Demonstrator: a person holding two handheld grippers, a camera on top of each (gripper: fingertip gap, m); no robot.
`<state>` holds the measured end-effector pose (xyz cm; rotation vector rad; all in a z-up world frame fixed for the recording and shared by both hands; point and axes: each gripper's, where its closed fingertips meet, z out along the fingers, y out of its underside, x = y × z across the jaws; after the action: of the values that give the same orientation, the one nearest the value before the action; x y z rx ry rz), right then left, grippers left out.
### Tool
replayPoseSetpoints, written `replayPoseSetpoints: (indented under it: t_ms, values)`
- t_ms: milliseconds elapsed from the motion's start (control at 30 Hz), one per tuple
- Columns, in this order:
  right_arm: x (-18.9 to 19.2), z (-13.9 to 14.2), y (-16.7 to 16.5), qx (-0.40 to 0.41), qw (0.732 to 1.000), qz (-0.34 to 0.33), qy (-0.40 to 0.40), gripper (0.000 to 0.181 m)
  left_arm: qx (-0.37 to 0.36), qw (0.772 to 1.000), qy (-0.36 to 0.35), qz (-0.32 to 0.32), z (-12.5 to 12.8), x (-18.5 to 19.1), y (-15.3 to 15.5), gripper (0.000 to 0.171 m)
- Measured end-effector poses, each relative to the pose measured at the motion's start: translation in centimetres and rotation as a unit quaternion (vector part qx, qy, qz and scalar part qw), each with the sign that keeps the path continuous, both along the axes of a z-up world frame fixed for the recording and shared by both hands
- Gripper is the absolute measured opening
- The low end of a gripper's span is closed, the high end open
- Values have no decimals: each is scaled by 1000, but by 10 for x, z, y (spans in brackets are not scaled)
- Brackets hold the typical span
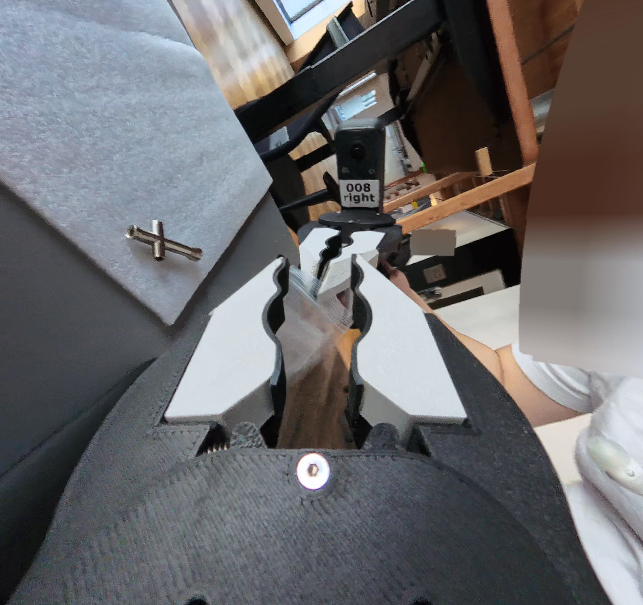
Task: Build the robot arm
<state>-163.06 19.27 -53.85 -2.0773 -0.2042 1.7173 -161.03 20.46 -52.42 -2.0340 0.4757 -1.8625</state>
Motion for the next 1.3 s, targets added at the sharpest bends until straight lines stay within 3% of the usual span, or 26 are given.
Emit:
replayPoseSetpoints:
  t_ms: [167, 333, 467, 600, 667, 833, 967, 1300]
  values:
    - [-3, 1, 11, -3, 998, -62, -7, 0, 76, 985, 141, 60, -16, -9, 11, 45]
    - [-2, -4, 17, -29, 994, -102, 10, 0, 78, 978, 182, 65, -19, -15, 11, 45]
    - [-1, -6, 21, -55, 990, -123, 39, 0, 104, 973, 199, 47, -20, -16, 7, 31]
    - [0, -8, 22, -69, 987, -132, 52, 0, 85, 978, 191, 30, -22, -15, 6, 23]
    - [2, -10, 23, -80, 985, -139, 56, 0, 81, 978, 193, 16, -25, -15, 4, 12]
    - [-2, -6, 25, -93, 982, -143, 74, 0, 91, 976, 197, 3, -24, -12, 2, 20]
    - [-6, -9, 25, -88, 985, -141, 54, 0, 85, 973, 216, -6, -30, -12, 0, 14]
    - [-1, -13, 22, -65, 990, -125, 18, 0, -10, 989, 149, -16, -29, -10, -4, 7]
